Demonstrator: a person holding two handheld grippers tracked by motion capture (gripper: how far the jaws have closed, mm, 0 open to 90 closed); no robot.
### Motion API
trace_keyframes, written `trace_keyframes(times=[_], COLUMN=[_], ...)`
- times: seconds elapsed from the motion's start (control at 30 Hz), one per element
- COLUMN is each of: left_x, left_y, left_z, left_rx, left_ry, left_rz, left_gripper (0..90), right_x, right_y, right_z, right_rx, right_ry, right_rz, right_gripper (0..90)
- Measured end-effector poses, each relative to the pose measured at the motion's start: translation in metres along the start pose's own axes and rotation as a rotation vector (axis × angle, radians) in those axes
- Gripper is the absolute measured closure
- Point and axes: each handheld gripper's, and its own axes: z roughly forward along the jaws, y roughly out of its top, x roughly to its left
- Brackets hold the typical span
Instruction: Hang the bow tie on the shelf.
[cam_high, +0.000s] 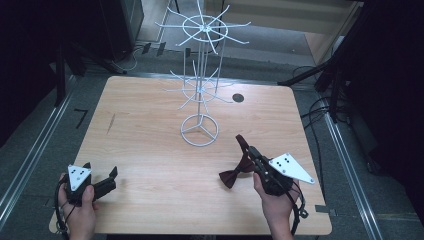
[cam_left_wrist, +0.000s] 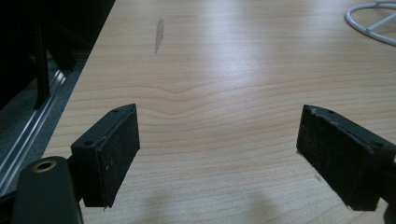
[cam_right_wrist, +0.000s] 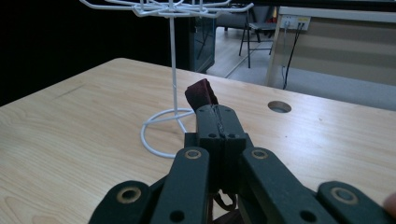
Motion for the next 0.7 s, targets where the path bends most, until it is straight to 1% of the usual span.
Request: trace_keyframes(times=[0.27,0.43,0.47,0.57,0.67,0.7], left_x=[0.0,0.0,0.0,0.0,0.0,0.0], left_y=[0.0,0.0,0.0,0.0,0.0,0.0], left_z=[0.0,0.0,0.0,0.0,0.0,0.0], left_rx=[0.0,-0.001,0.001,0.002,0.003,0.002], left_ry=[-0.002,-0.003,-0.003,-0.004,-0.004,-0.004], left_rz=[0.0,-0.001,0.0,-0.001,0.0,-0.001], left_gripper=[14.1,14.2,14.1,14.2,14.2,14.2], right_x=[0.005,0.006,0.007,0.01,0.012,0.014], right_y=[0.014,0.021,0.025,0.03,0.034,0.035], right_z=[0.009,0.012,0.013,0.015,0.017,0.02], right_rx=[-0.018,-0.026,-0.035,-0.043,-0.042,-0.042], right_ry=[0.002,0.002,0.007,0.01,0.012,0.013], right_rz=[-0.011,-0.012,-0.022,-0.028,-0.036,-0.048], right_gripper=[90.0,90.0,90.0,90.0,90.0,90.0])
